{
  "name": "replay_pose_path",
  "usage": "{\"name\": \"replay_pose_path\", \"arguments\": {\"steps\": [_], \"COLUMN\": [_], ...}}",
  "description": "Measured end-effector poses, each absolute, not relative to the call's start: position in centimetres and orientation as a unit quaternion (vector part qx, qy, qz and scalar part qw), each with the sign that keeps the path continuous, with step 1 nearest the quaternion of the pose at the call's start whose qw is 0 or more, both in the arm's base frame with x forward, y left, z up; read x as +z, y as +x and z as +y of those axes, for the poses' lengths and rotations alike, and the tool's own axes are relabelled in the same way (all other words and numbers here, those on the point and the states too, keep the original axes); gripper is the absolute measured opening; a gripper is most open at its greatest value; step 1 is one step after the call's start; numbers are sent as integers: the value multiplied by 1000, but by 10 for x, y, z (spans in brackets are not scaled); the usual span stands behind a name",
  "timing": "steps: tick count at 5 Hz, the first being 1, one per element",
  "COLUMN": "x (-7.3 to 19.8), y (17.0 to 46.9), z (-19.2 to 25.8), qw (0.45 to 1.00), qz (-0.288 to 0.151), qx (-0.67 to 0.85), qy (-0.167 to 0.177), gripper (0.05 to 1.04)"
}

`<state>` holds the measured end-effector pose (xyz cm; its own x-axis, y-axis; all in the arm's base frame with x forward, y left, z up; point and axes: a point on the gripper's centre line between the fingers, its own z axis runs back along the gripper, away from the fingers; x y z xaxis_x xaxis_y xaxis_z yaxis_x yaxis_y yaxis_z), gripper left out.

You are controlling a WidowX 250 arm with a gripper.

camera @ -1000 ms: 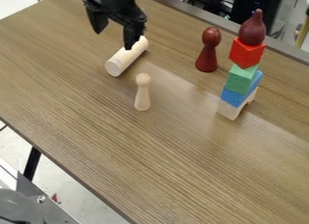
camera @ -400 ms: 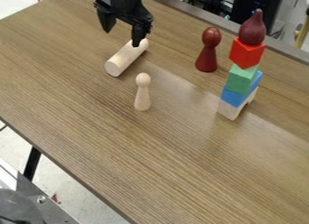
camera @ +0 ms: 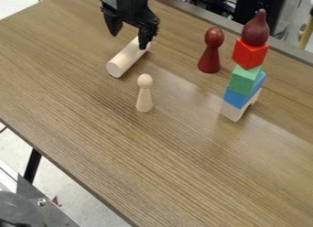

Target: Straighten up the cylinder

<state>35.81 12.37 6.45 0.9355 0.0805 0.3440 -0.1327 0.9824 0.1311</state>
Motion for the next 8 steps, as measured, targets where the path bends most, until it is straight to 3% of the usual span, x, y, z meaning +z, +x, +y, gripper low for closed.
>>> {"name": "replay_pose_path", "arguments": {"steps": [2, 4, 5, 6, 7, 8], "x": [52, 40, 30, 30, 37, 36], "y": [372, 383, 387, 390, 389, 384], "z": [123, 115, 115, 117, 118, 115], "qw": [981, 984, 985, 985, 986, 991], "qz": [-164, -159, -148, -147, -125, -103], "qx": [59, 63, 58, 59, 59, 46], "qy": [79, 59, 65, 75, 89, 72], "gripper": [999, 991, 926, 645, 555, 555]}}
